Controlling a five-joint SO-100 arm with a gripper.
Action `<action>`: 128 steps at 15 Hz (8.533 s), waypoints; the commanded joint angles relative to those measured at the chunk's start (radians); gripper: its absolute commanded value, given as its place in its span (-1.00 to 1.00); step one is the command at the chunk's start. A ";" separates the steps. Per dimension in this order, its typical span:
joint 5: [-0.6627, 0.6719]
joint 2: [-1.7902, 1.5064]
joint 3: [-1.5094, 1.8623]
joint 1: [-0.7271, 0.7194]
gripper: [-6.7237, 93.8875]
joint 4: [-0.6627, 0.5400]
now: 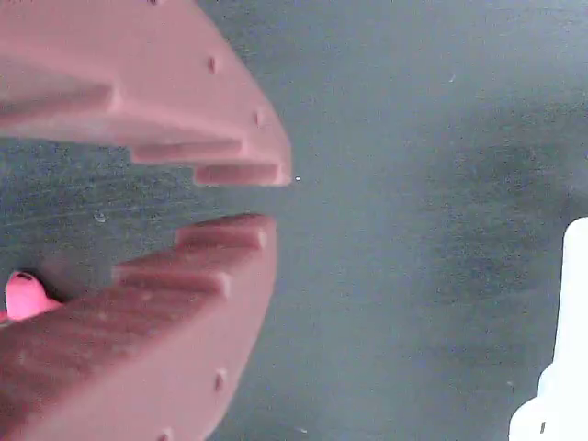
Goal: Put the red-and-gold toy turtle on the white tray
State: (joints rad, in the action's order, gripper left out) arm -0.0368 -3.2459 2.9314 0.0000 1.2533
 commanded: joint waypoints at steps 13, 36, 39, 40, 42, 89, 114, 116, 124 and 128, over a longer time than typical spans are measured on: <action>0.000 -0.006 -0.012 -0.003 -0.86 0.014; -0.252 1.835 -1.661 0.445 -0.86 0.161; -0.261 1.960 -1.841 0.499 -0.86 0.215; -0.262 1.988 -1.876 0.511 -0.86 0.224; -0.264 2.048 -1.963 0.529 -0.40 0.272; -0.219 1.790 -2.025 0.100 -0.86 0.403; -0.302 2.187 -2.066 -0.314 0.14 0.356; -0.299 2.187 -2.060 -0.324 0.38 0.356; -0.291 1.980 -2.025 -0.301 -0.08 0.383; -0.249 1.508 -1.743 -0.242 -0.86 0.233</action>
State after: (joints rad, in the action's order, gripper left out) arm -0.2945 -1.4527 1.0861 -0.2577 1.5647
